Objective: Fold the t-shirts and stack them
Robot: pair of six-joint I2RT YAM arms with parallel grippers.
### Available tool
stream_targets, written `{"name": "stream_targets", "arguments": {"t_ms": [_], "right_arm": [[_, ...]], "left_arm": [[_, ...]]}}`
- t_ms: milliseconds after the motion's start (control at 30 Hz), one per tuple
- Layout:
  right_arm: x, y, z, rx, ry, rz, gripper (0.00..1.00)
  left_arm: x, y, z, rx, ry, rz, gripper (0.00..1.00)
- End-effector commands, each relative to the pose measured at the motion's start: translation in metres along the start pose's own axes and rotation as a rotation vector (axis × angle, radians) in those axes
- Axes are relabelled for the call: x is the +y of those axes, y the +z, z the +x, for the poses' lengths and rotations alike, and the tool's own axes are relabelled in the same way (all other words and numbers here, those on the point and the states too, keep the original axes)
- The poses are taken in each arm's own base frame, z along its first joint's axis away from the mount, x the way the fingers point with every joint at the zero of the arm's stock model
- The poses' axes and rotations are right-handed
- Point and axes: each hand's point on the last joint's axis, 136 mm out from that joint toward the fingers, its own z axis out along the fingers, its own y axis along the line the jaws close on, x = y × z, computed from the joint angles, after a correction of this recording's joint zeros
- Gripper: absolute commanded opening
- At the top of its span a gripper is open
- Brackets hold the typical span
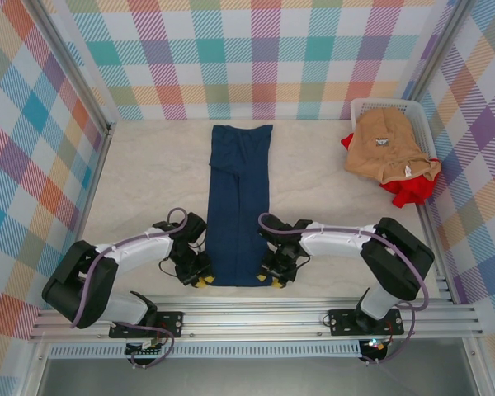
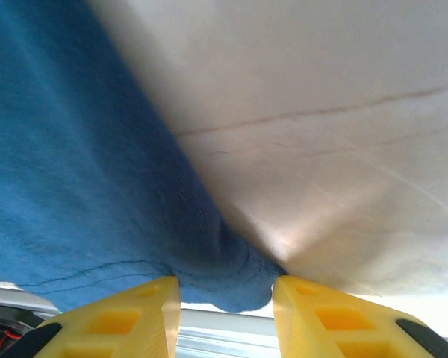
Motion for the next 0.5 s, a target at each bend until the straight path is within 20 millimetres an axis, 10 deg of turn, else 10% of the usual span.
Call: {"name": "stream_targets", "arguments": {"t_ms": [0, 267, 467], "right_arm": [[-0.007, -0.003, -0.001, -0.018, -0.011, 0.048, 0.38], [-0.005, 0.014, 0.003, 0.036, -0.019, 0.062, 0.33], [0.001, 0.016, 0.005, 0.027, -0.015, 0.088, 0.0]], "left_arm": [[-0.021, 0.002, -0.015, -0.058, 0.072, 0.058, 0.13], [-0.026, 0.001, -0.017, -0.063, 0.081, 0.062, 0.09], [-0.022, -0.008, -0.013, -0.068, 0.113, 0.032, 0.0]]}}
